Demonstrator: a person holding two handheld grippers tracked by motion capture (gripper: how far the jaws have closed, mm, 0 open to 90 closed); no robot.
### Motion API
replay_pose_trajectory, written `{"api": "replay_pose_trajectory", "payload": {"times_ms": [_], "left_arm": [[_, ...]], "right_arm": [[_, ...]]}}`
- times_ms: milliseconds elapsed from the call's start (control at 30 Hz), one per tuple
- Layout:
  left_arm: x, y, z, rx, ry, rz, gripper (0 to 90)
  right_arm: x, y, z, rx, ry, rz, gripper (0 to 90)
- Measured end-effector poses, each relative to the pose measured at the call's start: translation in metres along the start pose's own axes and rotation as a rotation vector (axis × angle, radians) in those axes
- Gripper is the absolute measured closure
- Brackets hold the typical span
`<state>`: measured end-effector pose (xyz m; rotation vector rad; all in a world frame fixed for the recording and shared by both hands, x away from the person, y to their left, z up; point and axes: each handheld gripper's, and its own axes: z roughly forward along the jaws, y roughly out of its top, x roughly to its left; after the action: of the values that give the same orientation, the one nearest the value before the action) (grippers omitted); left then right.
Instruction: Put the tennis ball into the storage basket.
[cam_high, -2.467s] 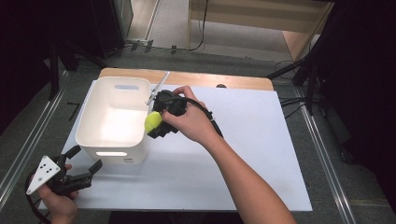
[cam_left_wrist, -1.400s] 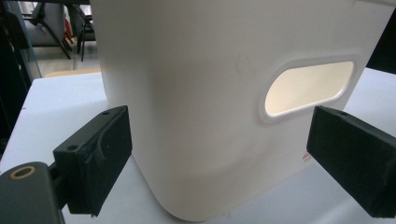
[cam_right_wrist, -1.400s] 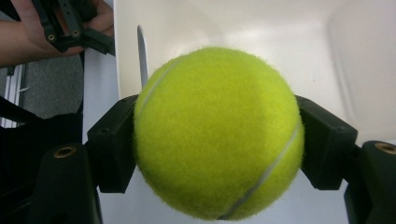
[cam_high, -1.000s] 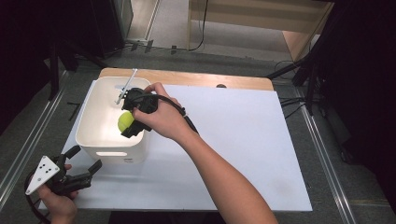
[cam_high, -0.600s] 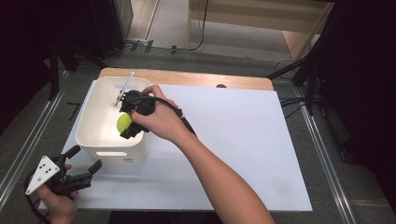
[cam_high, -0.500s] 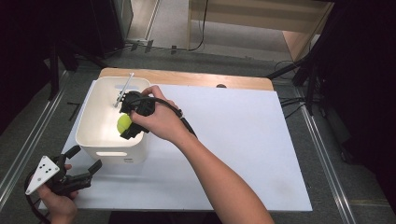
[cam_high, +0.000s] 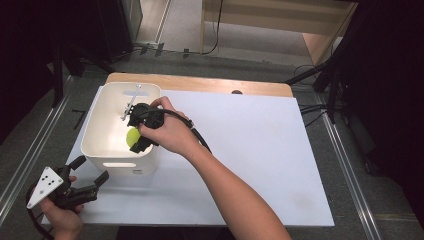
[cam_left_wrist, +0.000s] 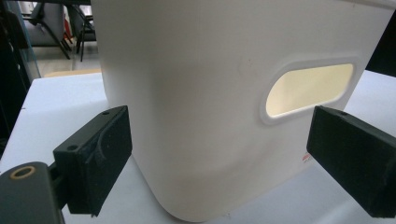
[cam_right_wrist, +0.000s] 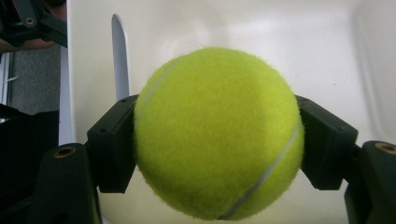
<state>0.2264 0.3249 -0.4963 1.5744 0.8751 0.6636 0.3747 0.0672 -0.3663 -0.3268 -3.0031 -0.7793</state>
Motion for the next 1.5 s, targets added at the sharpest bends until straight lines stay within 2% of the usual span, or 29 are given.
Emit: {"api": "replay_pose_trajectory", "payload": {"times_ms": [800,967,1000,1067,1167,1267,1333,1400,1500], "left_arm": [[0.000,0.000,0.000,0.004,-0.002,0.002,7.3],[0.000,0.000,0.000,0.004,-0.002,0.004,7.3],[0.000,0.000,0.000,0.003,-0.002,0.004,7.3],[0.000,0.000,0.000,0.002,-0.002,0.005,7.3],[0.000,0.000,0.000,0.002,-0.003,0.006,7.3],[0.000,0.000,0.000,0.001,-0.002,0.004,7.3],[0.000,0.000,0.000,0.001,-0.003,0.004,7.3],[-0.001,0.000,0.000,0.001,-0.003,0.005,7.3],[-0.001,0.000,0.000,0.001,-0.003,0.004,7.2]], "right_arm": [[0.002,-0.006,0.008,0.033,-0.028,-0.001,23.4],[0.005,-0.006,0.007,0.042,-0.029,-0.024,19.1],[0.006,-0.006,0.006,0.039,-0.023,-0.021,16.2],[0.006,-0.006,0.005,0.032,-0.031,-0.020,16.0],[0.006,-0.008,-0.004,-0.006,-0.027,-0.015,10.2],[0.006,-0.009,-0.009,-0.024,-0.025,-0.018,9.9],[0.008,-0.010,-0.013,-0.041,-0.042,-0.007,9.3],[0.009,-0.014,-0.019,-0.062,-0.051,0.008,0.0],[0.011,-0.019,-0.025,-0.069,-0.073,0.013,0.0]]}}
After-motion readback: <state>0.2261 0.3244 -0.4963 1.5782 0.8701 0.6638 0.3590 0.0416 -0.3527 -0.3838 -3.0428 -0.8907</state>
